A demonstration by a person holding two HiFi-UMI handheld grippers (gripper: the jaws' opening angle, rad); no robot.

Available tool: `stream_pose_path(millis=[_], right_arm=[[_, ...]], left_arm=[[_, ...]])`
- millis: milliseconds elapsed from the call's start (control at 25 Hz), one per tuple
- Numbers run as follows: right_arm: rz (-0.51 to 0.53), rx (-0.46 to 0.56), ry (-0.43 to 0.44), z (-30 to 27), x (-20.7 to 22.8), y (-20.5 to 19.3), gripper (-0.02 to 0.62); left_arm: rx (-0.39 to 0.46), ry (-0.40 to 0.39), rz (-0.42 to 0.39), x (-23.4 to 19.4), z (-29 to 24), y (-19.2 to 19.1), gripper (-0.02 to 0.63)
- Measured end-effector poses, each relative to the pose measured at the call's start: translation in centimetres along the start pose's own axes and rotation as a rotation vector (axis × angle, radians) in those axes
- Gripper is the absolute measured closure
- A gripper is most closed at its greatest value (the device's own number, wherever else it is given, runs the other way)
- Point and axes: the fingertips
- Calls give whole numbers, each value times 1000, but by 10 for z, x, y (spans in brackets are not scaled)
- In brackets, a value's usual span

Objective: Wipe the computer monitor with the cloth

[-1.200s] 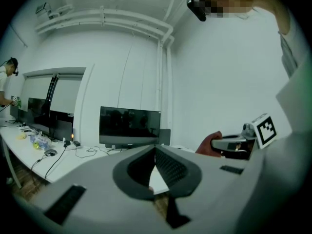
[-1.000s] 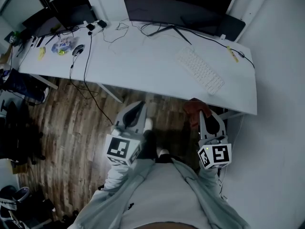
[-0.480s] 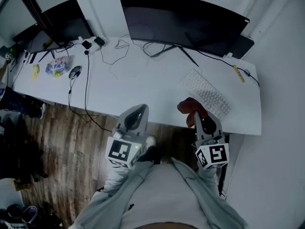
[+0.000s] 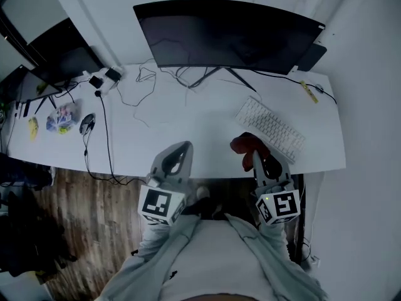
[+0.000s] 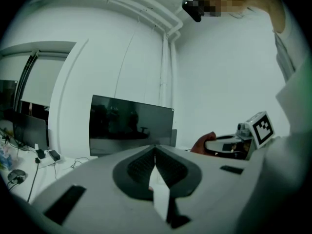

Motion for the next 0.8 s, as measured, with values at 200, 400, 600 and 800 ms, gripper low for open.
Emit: stream_pose_path(millis=[200,400,600,800], right_arm=[[-13,-39,-34,-12,10,-8,552],[-9,-48,-23,-38,21,-10,552],[4,-23,4,-71,36,4,552],[24,22,39,-109,62,25,552]], left_arm=[[-17,-41,20,-6,-21,-6,585],[-26,-31,23,-21,-42,-10,584],[-9,-5,14,-38,-67,2,584],[28,27,-17,-53,-103,24,584]])
Point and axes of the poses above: the fingertips, and each gripper's own axes: z backward along the fingers, x to its right, y out of its top
